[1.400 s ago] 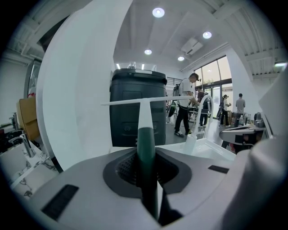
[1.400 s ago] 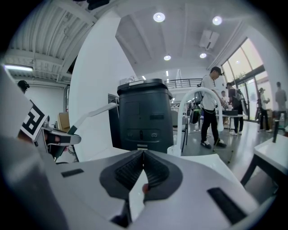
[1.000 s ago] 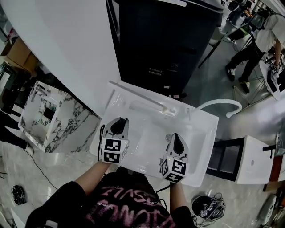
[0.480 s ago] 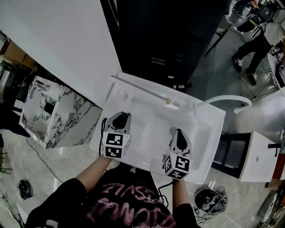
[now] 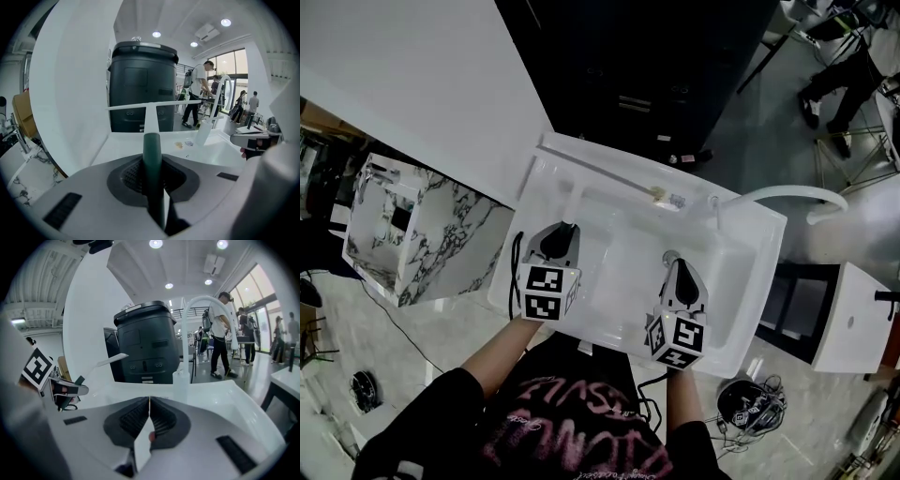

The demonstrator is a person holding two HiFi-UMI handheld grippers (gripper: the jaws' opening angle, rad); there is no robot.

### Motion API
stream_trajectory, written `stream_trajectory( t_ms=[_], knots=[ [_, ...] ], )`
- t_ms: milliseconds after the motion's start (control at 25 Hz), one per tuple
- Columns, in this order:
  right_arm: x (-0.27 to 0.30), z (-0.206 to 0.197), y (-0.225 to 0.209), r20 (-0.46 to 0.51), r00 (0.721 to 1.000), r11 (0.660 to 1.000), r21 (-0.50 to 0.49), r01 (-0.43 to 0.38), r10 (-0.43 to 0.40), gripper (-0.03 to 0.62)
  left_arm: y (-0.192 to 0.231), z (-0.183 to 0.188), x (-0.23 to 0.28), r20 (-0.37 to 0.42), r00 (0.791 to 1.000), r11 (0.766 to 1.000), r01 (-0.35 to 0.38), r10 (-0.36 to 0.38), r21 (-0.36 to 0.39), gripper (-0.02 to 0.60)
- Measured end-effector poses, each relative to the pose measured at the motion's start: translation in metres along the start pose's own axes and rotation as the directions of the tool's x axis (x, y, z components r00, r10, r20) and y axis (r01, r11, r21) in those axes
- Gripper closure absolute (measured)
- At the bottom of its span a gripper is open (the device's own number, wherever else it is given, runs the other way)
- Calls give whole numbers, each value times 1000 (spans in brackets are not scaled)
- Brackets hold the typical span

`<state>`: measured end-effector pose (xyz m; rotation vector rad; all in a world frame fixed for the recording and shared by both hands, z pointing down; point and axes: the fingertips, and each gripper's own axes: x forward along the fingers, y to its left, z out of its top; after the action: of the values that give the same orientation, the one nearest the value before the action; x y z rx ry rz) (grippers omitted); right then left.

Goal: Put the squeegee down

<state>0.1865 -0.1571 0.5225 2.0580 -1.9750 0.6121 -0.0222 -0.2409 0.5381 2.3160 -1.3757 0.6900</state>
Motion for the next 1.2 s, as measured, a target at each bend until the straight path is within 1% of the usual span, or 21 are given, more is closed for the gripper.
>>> stream_trajectory(
  t_ms=[240, 480, 760, 1200],
  knots=[
    [9, -6, -12, -15, 1000, 1000, -9, 18, -18, 572, -2, -10, 16, -50, 999, 1000, 0, 0, -5, 529],
    [22, -13, -10, -39, 999, 1000, -2, 1, -1, 572, -3, -26, 31, -108, 994, 1000, 0, -1, -11, 529],
    [33, -31, -10, -81, 997, 1000, 20, -8, 9, 572, -3, -41, 49, -167, 986, 1000, -3, -1, -23, 529],
    [47, -52, -22, -133, 991, 999, 34, 7, -3, 572, -4, -62, 75, -230, 973, 999, -8, 0, -34, 529]
  ],
)
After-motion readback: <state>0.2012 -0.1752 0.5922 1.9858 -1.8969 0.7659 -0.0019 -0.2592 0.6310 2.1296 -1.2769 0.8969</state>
